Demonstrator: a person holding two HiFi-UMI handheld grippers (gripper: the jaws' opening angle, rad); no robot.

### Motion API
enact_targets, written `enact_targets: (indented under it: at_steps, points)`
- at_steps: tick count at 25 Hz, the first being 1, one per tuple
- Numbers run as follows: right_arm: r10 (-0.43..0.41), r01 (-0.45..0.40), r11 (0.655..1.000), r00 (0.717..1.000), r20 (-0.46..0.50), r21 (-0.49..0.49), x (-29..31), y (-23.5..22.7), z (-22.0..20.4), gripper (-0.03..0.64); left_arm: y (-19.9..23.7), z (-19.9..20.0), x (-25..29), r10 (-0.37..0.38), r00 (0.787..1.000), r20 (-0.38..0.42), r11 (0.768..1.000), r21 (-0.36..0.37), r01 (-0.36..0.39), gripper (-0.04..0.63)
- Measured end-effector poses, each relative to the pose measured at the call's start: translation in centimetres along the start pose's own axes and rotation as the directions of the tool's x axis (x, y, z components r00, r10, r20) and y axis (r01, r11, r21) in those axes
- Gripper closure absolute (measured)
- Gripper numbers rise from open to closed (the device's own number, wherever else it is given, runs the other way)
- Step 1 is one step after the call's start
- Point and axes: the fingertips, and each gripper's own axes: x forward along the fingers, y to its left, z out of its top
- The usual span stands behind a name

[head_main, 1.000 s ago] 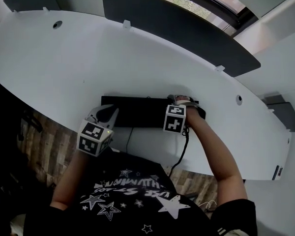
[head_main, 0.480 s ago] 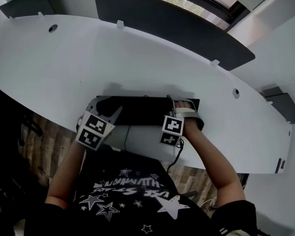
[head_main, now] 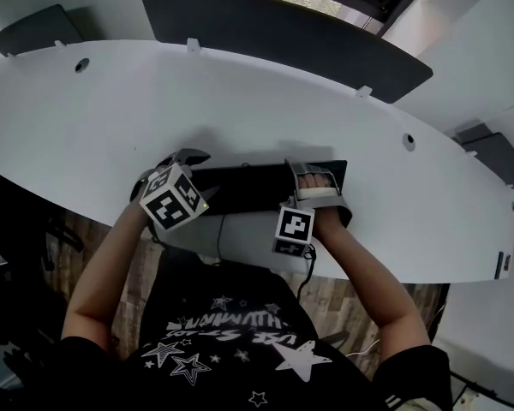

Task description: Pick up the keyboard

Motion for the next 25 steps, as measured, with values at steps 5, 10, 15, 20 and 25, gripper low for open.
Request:
enact_targets:
  at_steps: [5,10,15,20,25]
  points:
    - [-0.076,0.076,0.997,0.997,0.025,0.003,-0.6,0.1,0.3,0.043,-2.6,-0.3,2.1,-0.165,0.975,-0.152,0.964,0.184,0.192,0.356]
    - [-0.153,0.153,0.988,0.985,0.076,0.003,-1.2,-0.1,0.5,0.043,-3.9,0.1,3.0,-0.306,0.924,-0.230,0.922,0.171,0.348,0.356]
    - [-0.263,0.266,0.964,0.961,0.088,-0.021,-1.9,-0.3,0.6,0.044,-6.5,-0.6,4.7,-0.383,0.869,-0.313,0.887,0.137,0.441,0.356]
    - [-0.288,0.295,0.955,0.949,0.127,-0.041,-2.3,0.0,0.8,0.060,-7.5,-1.1,4.9,-0.402,0.844,-0.356,0.885,0.086,0.458,0.382]
    - [-0.319,0.317,0.948,0.937,0.142,0.039,-2.2,0.5,-0.9,0.058,-8.6,-1.3,4.9,-0.486,0.806,-0.338,0.867,-0.071,0.493,0.425]
